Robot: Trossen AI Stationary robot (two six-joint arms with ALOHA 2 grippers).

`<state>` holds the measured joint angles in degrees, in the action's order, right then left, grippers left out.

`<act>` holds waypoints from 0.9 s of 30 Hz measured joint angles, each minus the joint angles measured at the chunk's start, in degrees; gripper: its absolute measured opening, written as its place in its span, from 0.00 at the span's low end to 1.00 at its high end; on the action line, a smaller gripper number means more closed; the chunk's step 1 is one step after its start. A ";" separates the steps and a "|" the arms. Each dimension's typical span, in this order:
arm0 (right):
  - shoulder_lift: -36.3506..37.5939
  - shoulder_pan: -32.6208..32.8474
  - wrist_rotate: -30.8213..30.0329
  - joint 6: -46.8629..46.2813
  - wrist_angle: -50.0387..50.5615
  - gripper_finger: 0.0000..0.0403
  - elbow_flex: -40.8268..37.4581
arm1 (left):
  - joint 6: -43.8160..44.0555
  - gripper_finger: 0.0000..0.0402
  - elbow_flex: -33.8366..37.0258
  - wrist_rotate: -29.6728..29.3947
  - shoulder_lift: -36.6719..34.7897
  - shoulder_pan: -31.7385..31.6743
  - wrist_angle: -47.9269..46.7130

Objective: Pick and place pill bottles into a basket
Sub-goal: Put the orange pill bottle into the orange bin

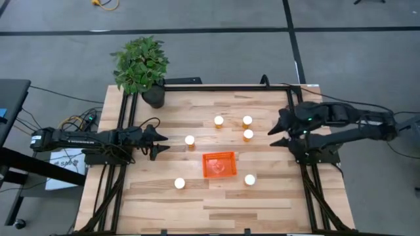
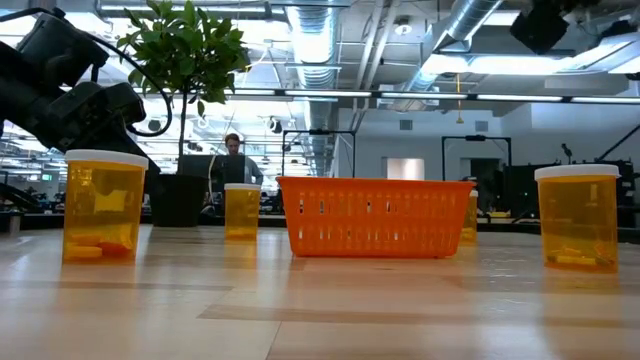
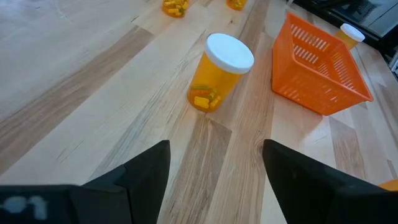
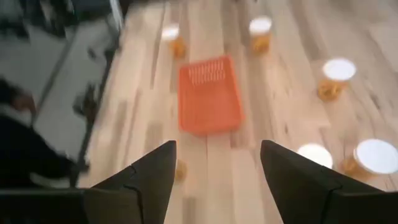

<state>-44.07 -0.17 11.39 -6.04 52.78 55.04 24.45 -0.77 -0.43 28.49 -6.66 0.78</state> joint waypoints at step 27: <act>-34.41 -13.71 -14.29 30.81 3.25 0.57 8.03 | 0.00 0.61 -0.01 0.00 0.00 -0.02 0.00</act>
<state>-78.48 -13.88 -2.90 24.77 56.04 63.07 24.45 -0.78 -0.42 28.49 -6.68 0.78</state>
